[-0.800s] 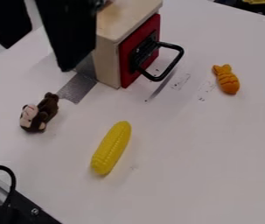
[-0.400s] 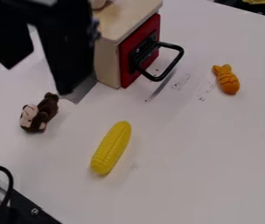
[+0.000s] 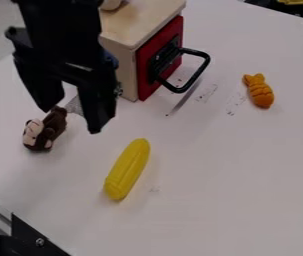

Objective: Put the yellow corn on the top of the drawer

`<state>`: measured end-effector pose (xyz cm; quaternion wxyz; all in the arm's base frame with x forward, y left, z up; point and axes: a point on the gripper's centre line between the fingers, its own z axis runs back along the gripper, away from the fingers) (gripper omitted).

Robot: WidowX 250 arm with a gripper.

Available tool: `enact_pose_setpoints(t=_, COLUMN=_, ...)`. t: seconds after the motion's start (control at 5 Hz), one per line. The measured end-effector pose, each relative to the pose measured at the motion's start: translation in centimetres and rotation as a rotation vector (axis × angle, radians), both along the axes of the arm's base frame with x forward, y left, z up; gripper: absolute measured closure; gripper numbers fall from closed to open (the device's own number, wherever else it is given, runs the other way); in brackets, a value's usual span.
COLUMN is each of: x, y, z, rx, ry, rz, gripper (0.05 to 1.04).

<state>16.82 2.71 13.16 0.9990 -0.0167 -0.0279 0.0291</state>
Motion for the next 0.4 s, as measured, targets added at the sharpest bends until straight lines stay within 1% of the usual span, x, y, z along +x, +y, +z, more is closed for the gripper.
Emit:
enact_pose_setpoints(t=0.2, x=1.6, y=-0.1, z=-3.9, rx=-0.037, ry=0.010, rz=0.027, gripper=0.086)
enact_pose_setpoints(t=0.4, x=2.0, y=-0.2, z=-6.3, rx=-0.024, ry=0.045, rz=0.022, gripper=0.086)
